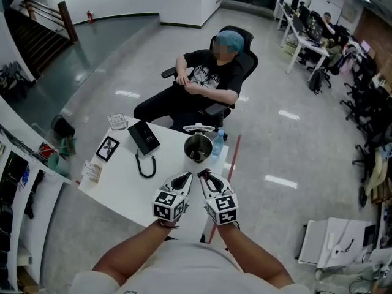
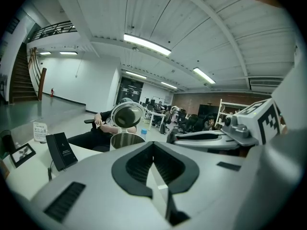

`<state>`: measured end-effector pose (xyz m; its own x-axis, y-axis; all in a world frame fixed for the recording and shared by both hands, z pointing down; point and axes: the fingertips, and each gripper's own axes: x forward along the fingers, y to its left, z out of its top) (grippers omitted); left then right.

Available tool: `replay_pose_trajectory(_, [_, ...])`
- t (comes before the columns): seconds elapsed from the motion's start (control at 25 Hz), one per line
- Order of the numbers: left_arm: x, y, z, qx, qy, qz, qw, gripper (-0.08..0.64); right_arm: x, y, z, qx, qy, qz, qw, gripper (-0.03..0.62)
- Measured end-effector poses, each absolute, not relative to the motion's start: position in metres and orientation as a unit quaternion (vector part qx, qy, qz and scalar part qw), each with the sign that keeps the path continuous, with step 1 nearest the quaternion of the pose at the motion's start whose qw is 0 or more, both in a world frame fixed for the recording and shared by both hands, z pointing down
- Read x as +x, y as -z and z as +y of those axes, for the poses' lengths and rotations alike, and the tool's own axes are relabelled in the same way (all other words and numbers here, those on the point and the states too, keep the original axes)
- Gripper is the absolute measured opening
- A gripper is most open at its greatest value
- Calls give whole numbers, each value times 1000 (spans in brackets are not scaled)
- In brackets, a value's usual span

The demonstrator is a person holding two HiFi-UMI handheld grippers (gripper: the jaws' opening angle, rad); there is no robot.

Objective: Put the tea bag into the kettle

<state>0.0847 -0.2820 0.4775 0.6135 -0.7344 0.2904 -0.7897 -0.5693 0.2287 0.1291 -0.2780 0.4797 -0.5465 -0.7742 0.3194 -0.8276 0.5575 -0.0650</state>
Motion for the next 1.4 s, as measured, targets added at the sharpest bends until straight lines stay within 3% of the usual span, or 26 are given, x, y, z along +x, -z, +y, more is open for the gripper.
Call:
replay_pose_trajectory(1.16, [75, -512, -419, 883, -85, -424, 181, 9, 113, -513, -415, 480, -129, -855, 151, 77])
replay_pose_trajectory(1.28, [76, -514, -420, 886, -88, -420, 178, 9, 110, -516, -416, 475, -134, -856, 151, 93])
replay_pose_trajectory(1.4, [77, -514, -419, 885, -87, -421, 180, 9, 110, -516, -416, 474, -135, -857, 151, 149])
